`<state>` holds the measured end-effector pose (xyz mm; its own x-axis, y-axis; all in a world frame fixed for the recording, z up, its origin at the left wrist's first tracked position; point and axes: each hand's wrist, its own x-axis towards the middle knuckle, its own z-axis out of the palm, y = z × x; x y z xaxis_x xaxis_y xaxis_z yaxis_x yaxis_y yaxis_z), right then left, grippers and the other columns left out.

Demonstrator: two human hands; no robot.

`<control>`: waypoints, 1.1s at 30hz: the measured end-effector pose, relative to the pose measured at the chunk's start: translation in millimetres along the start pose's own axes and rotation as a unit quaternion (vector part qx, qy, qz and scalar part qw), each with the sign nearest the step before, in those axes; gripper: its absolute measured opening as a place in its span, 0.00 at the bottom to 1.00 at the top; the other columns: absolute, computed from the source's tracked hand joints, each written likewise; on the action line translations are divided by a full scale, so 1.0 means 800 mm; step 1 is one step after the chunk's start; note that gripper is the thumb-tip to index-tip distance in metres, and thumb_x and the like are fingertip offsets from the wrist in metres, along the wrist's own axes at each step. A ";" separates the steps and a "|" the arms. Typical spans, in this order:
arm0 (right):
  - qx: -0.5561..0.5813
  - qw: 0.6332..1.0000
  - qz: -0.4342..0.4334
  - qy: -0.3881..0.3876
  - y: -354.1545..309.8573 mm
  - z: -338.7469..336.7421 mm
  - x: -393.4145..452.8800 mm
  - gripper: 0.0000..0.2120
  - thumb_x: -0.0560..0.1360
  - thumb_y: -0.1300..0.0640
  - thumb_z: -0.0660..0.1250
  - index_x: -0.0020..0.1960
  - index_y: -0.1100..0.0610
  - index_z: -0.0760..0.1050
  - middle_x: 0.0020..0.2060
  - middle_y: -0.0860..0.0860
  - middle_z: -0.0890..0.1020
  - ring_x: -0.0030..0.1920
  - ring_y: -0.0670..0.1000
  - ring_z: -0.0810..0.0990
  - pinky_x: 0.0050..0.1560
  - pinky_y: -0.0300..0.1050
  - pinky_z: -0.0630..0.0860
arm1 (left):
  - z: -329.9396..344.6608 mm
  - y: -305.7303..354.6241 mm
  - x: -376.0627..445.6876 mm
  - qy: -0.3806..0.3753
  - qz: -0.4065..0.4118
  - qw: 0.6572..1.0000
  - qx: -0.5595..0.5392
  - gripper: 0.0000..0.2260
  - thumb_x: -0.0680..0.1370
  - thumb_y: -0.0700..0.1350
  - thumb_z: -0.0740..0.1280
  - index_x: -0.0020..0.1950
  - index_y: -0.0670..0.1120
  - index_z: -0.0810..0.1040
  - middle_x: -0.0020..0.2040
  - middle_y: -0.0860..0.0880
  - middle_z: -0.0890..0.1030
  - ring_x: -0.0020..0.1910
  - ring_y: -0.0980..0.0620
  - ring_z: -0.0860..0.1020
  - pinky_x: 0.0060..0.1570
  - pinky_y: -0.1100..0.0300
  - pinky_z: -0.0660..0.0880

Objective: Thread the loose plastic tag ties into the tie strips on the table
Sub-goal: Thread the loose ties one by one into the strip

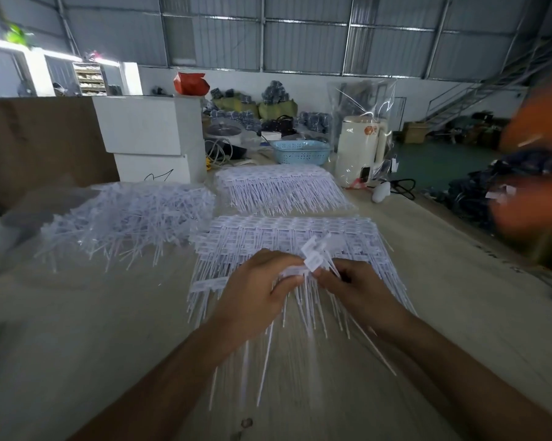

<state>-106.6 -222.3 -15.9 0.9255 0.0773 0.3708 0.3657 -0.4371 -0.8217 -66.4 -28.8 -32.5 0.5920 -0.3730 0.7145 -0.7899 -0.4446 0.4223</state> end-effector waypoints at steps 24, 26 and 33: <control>0.265 0.945 0.183 -0.062 0.004 0.006 -0.004 0.12 0.84 0.56 0.59 0.46 0.58 0.77 0.31 0.50 0.59 0.27 0.47 0.58 0.26 0.38 0.59 | 0.002 0.001 0.000 0.008 -0.041 0.999 -0.018 0.10 0.76 0.41 0.73 0.58 0.45 0.83 0.52 0.51 0.84 0.52 0.53 0.79 0.53 0.59 0.74; 0.268 0.942 0.189 -0.068 0.003 0.007 -0.005 0.16 0.85 0.55 0.58 0.44 0.55 0.81 0.30 0.51 0.65 0.26 0.47 0.60 0.26 0.39 0.60 | 0.002 0.000 0.000 0.006 -0.034 0.999 -0.013 0.11 0.75 0.40 0.74 0.57 0.45 0.83 0.51 0.51 0.84 0.52 0.53 0.79 0.53 0.60 0.73; 0.252 0.939 0.226 -0.062 0.002 0.005 -0.004 0.16 0.80 0.41 0.62 0.48 0.52 0.78 0.27 0.47 0.61 0.26 0.46 0.56 0.24 0.37 0.53 | 0.000 0.005 0.000 0.015 -0.043 0.997 -0.058 0.11 0.72 0.41 0.77 0.51 0.49 0.82 0.44 0.55 0.84 0.46 0.59 0.81 0.47 0.54 0.77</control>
<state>-109.0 -219.2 -20.1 0.9904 0.1027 -0.0924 -0.0957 0.0272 -0.9950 -69.6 -30.8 -30.6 0.6551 -0.3116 0.6883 -0.7501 -0.3768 0.5434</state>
